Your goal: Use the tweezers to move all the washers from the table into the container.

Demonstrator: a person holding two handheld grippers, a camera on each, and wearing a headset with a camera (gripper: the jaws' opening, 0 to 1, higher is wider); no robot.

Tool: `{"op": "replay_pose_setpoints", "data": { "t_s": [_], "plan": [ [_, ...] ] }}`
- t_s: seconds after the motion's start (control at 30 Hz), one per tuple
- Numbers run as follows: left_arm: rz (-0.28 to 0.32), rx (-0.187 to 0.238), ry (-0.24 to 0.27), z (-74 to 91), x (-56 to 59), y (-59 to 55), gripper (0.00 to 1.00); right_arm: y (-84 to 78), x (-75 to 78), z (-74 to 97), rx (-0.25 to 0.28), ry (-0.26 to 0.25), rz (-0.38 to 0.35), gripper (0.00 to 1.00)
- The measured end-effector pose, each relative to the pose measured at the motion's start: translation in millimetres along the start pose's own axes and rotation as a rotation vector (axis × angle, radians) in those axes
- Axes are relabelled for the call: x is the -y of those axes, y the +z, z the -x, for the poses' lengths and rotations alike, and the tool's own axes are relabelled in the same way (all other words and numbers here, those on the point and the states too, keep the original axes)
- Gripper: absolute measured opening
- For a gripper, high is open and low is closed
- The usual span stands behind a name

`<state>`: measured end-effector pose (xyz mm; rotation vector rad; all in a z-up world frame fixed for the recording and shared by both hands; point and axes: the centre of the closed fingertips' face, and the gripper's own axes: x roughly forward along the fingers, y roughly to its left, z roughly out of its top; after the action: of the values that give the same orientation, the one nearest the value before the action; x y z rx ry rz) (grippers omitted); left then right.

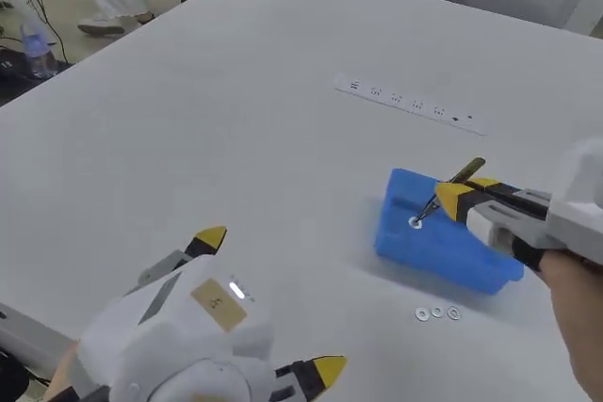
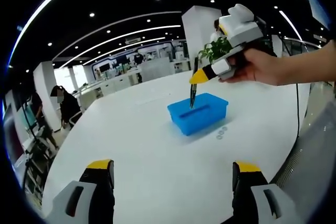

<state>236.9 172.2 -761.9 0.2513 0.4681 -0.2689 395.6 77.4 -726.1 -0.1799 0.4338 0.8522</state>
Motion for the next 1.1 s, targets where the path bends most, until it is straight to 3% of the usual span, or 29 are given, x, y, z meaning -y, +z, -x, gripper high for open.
{"op": "replay_pose_setpoints", "data": {
  "t_s": [0.37,0.67,0.93,0.97,1.1],
  "plan": [
    [-0.011,-0.011,0.005,-0.6,-0.6,-2.0,0.95,-27.7,17.7,-23.0,-0.061,-0.032,0.010,0.03],
    [-0.014,-0.019,0.008,-1.7,-0.9,-3.9,0.95,-49.7,17.6,-33.5,-0.105,-0.031,-0.015,0.03],
    [-0.019,-0.028,0.008,-2.3,-0.7,-5.5,0.95,-60.0,19.6,-39.1,-0.116,-0.041,-0.023,0.03],
    [-0.020,-0.026,0.008,-2.2,-0.7,-5.2,0.95,-57.9,19.9,-38.3,-0.091,-0.046,-0.016,0.03],
    [-0.020,-0.027,0.010,-2.2,-1.3,-5.4,0.95,-59.4,20.8,-36.8,-0.097,-0.043,-0.011,0.04]
  ]
}}
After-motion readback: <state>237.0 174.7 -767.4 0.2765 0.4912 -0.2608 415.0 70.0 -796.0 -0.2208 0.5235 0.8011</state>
